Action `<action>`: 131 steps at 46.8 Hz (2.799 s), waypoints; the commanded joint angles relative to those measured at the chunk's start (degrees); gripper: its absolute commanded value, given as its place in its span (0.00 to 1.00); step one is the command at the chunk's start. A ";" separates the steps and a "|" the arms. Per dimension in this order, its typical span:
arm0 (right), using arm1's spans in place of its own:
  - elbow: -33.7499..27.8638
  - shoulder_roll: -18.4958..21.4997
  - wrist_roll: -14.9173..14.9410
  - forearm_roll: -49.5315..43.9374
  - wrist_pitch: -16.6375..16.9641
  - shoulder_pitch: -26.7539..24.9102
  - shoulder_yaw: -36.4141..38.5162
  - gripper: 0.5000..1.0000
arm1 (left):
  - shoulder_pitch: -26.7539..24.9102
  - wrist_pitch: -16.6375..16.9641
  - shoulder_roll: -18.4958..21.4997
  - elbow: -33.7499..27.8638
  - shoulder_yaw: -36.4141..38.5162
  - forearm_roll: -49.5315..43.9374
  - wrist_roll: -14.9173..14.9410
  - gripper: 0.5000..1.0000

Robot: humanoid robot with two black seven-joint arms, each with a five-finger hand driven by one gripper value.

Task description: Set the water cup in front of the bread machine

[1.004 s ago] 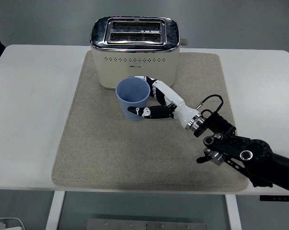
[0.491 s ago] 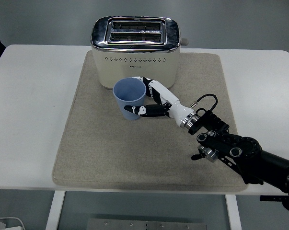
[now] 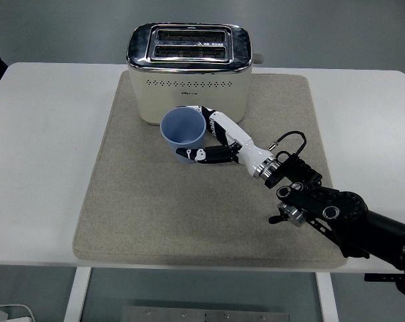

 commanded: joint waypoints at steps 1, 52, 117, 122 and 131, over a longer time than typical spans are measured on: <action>-0.01 0.00 0.00 0.00 0.12 0.00 -0.09 0.83 | 0.00 0.00 0.00 -0.01 0.00 -0.01 -0.07 1.00; 0.17 -0.70 0.00 0.09 0.29 1.67 -0.09 0.83 | 0.00 0.00 0.00 -0.01 0.00 -0.01 -0.07 1.00; 7.21 -23.72 0.00 4.21 7.50 -3.25 6.59 0.83 | 0.00 0.00 0.00 -0.01 0.00 -0.01 -0.07 1.00; 3.96 -24.08 0.00 7.55 7.77 -3.34 7.38 0.83 | 0.00 0.00 0.00 -0.01 0.00 -0.01 -0.07 1.00; -2.20 -23.64 0.00 11.95 8.99 -3.08 7.47 0.83 | 0.00 0.00 0.00 -0.01 0.00 -0.01 -0.07 1.00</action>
